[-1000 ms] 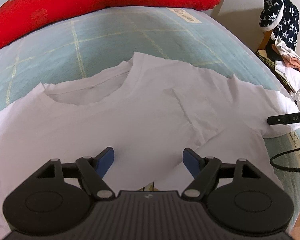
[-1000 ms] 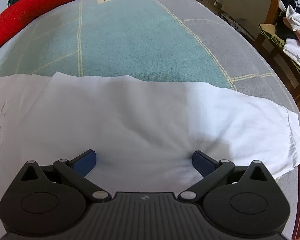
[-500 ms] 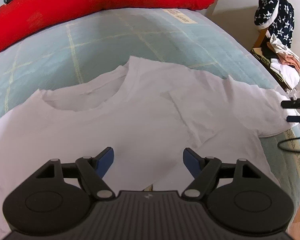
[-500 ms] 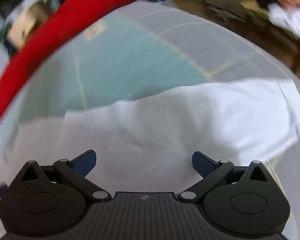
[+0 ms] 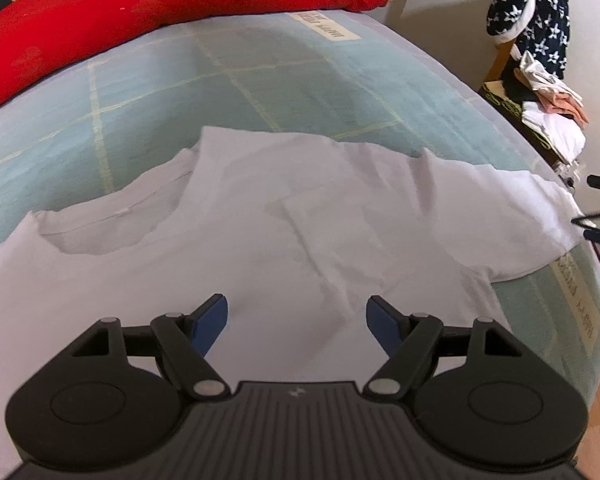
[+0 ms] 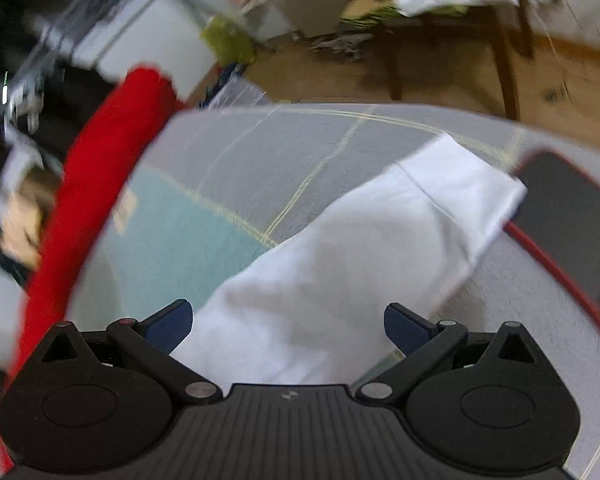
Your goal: Fold clothes
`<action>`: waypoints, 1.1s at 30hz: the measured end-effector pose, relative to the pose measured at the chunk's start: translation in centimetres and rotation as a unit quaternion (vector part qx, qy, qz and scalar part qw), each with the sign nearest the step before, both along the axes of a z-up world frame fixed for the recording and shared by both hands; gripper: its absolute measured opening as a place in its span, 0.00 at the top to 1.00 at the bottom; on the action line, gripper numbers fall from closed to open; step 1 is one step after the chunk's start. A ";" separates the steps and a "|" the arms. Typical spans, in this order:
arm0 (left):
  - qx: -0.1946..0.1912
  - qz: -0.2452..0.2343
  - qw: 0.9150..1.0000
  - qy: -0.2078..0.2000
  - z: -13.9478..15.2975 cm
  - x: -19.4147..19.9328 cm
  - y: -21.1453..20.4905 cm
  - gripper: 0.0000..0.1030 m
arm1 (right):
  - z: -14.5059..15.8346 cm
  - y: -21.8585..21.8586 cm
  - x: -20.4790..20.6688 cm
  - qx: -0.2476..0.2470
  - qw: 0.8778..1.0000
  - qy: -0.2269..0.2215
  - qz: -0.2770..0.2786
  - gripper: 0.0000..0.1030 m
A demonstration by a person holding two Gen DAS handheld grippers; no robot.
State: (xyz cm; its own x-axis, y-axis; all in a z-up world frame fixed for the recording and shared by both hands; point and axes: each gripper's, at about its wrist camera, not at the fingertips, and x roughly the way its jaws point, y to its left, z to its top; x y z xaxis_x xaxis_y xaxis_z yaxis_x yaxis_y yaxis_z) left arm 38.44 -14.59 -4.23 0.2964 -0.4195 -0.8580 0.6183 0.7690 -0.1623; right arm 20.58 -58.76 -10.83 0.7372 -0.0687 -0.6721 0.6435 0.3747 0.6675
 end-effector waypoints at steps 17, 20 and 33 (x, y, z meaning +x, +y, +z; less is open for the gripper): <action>0.006 -0.024 1.000 0.010 -0.2 -0.1 -3.4 0.25 | -5.1 -4.3 -1.9 0.089 0.985 -0.109 -0.100 0.00; 0.005 -0.022 1.000 0.012 -0.3 0.0 -3.6 0.25 | -5.4 -4.4 -2.1 0.092 0.983 -0.118 -0.107 0.00; -0.002 -0.018 1.000 0.023 -0.6 0.0 -4.3 0.25 | -5.5 -4.3 -0.8 0.059 0.982 -0.131 -0.120 0.00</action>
